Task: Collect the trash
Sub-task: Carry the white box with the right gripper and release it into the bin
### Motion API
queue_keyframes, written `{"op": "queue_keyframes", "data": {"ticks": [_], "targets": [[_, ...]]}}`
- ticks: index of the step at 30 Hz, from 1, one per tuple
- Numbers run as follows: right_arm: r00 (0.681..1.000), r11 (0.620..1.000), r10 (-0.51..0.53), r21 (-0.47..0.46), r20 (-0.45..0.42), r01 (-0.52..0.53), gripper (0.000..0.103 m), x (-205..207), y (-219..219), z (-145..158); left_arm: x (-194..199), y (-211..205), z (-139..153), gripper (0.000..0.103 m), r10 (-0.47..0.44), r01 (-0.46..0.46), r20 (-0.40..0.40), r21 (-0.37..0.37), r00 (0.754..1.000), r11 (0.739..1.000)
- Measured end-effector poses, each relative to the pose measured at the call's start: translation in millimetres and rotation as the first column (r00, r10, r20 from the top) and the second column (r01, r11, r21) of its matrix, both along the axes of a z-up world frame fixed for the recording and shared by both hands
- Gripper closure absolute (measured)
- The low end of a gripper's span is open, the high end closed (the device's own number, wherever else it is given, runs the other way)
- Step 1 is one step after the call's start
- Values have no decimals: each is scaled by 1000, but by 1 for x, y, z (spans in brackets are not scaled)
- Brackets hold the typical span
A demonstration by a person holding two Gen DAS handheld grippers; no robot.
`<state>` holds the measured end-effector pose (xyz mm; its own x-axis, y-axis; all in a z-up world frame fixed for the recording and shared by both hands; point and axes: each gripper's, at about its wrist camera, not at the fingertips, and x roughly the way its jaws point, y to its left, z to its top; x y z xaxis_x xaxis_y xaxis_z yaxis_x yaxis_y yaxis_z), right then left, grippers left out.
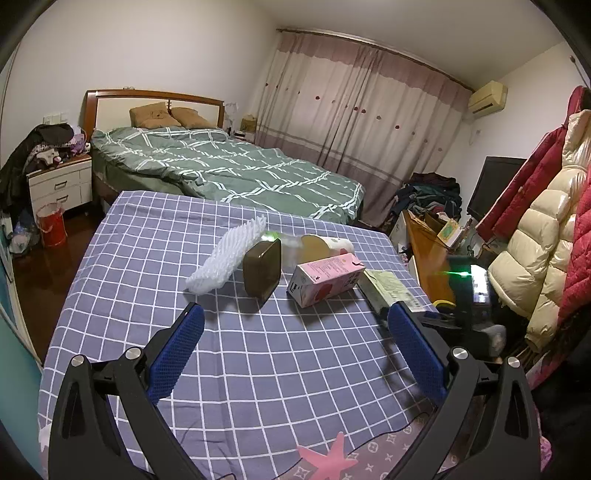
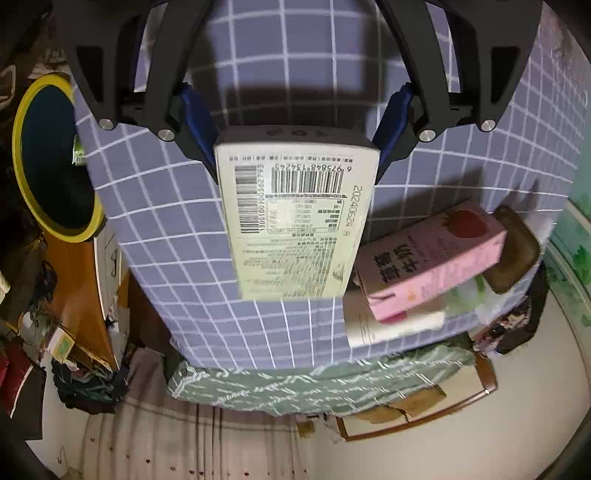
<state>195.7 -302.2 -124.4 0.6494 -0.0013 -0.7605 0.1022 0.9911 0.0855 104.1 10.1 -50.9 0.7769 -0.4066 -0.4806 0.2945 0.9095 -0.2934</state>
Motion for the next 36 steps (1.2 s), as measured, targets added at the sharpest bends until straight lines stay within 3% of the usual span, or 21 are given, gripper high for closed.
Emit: {"op": "queue_keyframes", "data": {"ticks": [5, 12, 26, 30, 36], "targets": [[995, 999, 26, 26, 96, -29, 33, -36, -16, 35, 1, -5, 2, 5, -5, 5, -1, 3, 1000, 1000], [988, 994, 52, 85, 149, -65, 34, -67, -29, 64, -1, -14, 3, 5, -24, 24, 2, 14, 1000, 1000], [989, 991, 71, 103, 132, -85, 34, -64, -38, 58, -4, -23, 4, 5, -36, 36, -1, 35, 999, 999], [984, 991, 33, 120, 174, -54, 34, -71, -58, 69, -1, -29, 2, 5, -41, 42, -10, 44, 999, 998], [971, 990, -114, 100, 209, 95, 34, -82, -117, 79, 7, -42, -1, 5, -59, 60, -23, 61, 998, 996]]}}
